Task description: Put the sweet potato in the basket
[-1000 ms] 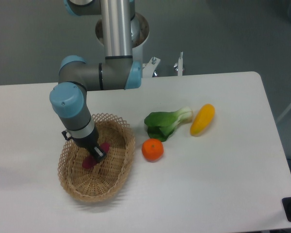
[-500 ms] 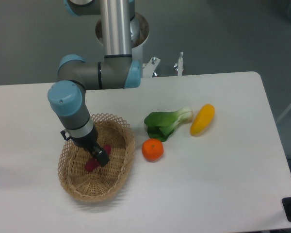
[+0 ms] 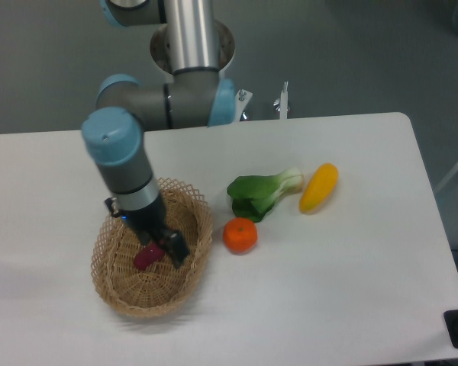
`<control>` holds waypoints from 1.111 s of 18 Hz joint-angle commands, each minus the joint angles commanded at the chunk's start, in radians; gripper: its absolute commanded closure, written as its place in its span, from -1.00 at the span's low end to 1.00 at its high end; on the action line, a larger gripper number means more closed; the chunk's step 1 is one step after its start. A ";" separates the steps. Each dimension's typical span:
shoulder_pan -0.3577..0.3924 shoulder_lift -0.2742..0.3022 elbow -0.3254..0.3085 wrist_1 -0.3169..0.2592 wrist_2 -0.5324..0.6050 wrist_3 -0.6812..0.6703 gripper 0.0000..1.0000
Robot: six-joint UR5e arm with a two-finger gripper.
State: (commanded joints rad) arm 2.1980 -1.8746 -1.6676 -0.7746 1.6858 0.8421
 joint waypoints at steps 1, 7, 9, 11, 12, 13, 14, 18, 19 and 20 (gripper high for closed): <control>0.023 0.002 0.008 -0.002 -0.002 0.012 -1.00; 0.172 0.071 0.015 -0.120 -0.031 0.162 -1.00; 0.216 0.094 0.015 -0.161 -0.066 0.213 -1.00; 0.252 0.115 0.017 -0.208 -0.093 0.264 -1.00; 0.267 0.124 0.017 -0.224 -0.101 0.291 -1.00; 0.278 0.133 0.017 -0.236 -0.109 0.314 -1.00; 0.288 0.143 0.017 -0.247 -0.120 0.336 -1.00; 0.319 0.155 0.041 -0.298 -0.155 0.373 -1.00; 0.319 0.154 0.052 -0.307 -0.153 0.374 -1.00; 0.321 0.153 0.058 -0.319 -0.153 0.376 -1.00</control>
State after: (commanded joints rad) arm 2.5188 -1.7211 -1.6092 -1.0936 1.5324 1.2180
